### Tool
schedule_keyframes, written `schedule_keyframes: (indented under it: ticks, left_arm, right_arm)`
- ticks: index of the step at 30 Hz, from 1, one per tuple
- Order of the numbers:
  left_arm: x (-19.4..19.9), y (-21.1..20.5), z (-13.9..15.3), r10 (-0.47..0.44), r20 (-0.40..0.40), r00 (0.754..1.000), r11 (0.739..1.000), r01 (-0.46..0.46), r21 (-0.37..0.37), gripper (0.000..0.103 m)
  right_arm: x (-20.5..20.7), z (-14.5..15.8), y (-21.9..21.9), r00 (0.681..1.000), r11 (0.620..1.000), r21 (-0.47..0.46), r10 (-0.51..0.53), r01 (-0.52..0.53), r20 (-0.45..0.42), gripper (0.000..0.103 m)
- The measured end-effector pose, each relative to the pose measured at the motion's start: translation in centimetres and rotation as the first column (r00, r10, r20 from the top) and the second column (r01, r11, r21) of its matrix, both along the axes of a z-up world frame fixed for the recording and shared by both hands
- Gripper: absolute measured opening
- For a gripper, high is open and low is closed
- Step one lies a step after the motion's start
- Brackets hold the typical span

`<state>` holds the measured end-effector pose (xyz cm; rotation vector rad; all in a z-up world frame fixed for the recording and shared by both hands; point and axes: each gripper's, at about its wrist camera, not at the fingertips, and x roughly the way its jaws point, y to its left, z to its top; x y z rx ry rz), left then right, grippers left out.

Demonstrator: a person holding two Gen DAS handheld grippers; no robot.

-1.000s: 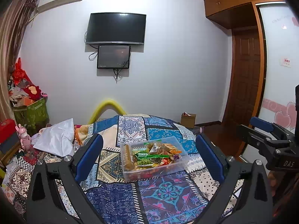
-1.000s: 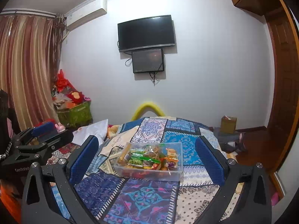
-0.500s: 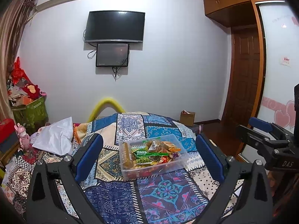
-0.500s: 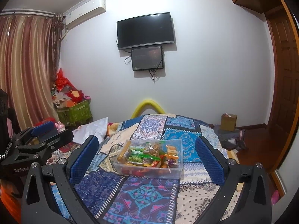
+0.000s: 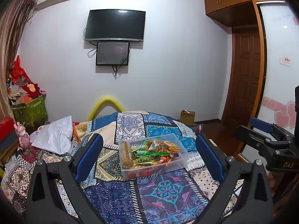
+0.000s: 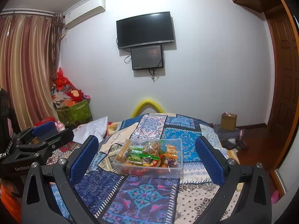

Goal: Organize snacks

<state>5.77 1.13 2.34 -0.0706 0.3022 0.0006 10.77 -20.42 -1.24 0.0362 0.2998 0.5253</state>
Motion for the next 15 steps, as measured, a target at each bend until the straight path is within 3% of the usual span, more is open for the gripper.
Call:
schedule_keyframes:
  ticks: [15]
  left_arm:
    - [0.05,-0.43,-0.22,-0.009,0.000,1.000,1.000,0.009,0.009,0.100]
  right_arm:
    - [0.08,-0.07,-0.03,1.000,1.000,-0.001,0.001,-0.001,-0.004,0.103]
